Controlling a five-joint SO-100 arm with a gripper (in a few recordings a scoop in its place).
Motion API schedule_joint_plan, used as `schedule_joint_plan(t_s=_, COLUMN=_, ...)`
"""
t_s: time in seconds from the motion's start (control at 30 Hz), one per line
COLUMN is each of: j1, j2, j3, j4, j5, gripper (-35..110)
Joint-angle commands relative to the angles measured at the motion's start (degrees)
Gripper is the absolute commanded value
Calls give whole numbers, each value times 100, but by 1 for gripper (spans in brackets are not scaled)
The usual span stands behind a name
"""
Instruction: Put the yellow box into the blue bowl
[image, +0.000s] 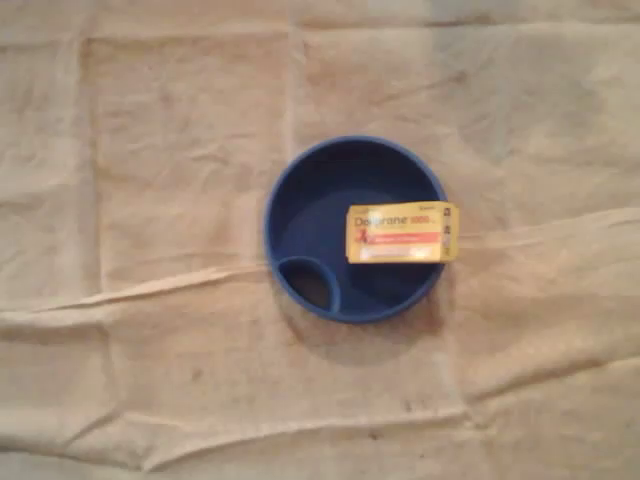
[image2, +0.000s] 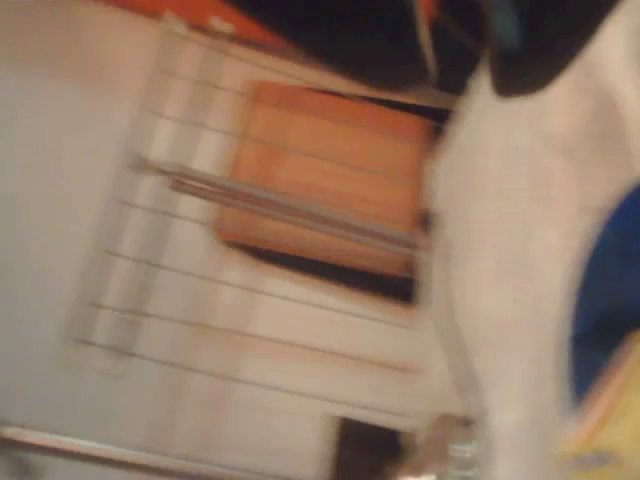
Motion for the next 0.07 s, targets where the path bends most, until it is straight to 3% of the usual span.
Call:
schedule_joint_plan(t_s=0.0, j1=-9, j2=229, j3=-35, j4=-70, j5=62, gripper=2)
schedule_joint_plan(t_s=0.03, j1=-9, j2=229, j3=-35, j4=-70, j5=62, gripper=2)
